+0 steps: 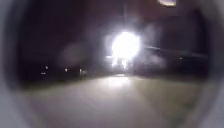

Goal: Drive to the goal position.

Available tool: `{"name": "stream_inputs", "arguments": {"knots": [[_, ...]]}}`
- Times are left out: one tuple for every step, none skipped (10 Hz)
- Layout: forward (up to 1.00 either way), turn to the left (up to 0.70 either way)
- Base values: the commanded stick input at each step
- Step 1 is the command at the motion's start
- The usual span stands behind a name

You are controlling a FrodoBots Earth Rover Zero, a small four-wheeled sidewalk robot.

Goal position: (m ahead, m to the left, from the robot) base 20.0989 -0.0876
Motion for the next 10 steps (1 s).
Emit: {"name": "stream_inputs", "arguments": {"knots": [[1.0, 0.0], [1.0, 0.0], [1.0, 0.0], [1.0, 0.0], [1.0, 0.0], [1.0, 0.0], [1.0, 0.0], [1.0, 0.0], [1.0, 0.0], [1.0, 0.0]]}}
